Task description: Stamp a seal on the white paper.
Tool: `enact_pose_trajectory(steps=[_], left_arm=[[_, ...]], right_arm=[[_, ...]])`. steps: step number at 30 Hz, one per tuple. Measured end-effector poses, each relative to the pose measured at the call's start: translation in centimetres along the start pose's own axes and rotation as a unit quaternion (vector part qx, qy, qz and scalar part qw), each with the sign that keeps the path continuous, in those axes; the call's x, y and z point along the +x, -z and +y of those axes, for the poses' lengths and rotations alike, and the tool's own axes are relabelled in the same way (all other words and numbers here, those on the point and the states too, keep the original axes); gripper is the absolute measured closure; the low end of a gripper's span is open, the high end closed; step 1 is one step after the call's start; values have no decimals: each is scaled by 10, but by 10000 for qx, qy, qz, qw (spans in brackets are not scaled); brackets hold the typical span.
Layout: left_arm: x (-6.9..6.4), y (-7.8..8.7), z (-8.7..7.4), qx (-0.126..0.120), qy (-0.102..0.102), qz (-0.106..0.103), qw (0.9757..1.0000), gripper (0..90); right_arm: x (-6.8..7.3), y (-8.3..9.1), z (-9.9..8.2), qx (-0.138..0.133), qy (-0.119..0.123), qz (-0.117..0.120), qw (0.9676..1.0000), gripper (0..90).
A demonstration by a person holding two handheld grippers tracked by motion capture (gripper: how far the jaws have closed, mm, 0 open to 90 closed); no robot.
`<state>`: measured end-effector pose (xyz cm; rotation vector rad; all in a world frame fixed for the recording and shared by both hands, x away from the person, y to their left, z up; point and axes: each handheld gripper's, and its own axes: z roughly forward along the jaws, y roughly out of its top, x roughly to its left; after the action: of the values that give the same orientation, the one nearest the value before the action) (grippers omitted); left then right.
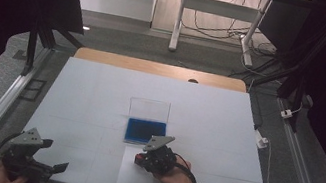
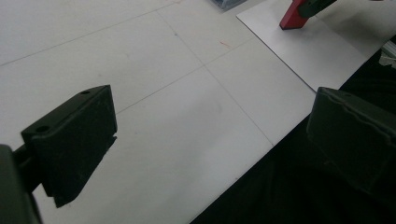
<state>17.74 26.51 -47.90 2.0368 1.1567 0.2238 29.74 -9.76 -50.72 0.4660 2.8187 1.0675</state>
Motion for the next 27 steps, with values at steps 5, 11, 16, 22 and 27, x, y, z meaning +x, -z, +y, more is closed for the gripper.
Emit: enact_pose_trajectory(steps=[5,11,16,22,27], left_arm=[[0,0,0,17,3,11,10000,19],[0,-1,1,46,8,13,10000,19],[0,-1,1,49,14,9,10000,19],[0,-1,1,41,23,2,10000,20],[0,-1,1,41,31,-8,10000,20]], right_arm=[[3,-1,0,39,93,-89,9999,801],[11,-2,-1,53,269,-315,9991,803],[12,-2,-1,57,280,-361,9989,804],[3,-1,-2,12,-46,-69,10000,804],[5,-2,-2,34,135,-192,9997,804]])
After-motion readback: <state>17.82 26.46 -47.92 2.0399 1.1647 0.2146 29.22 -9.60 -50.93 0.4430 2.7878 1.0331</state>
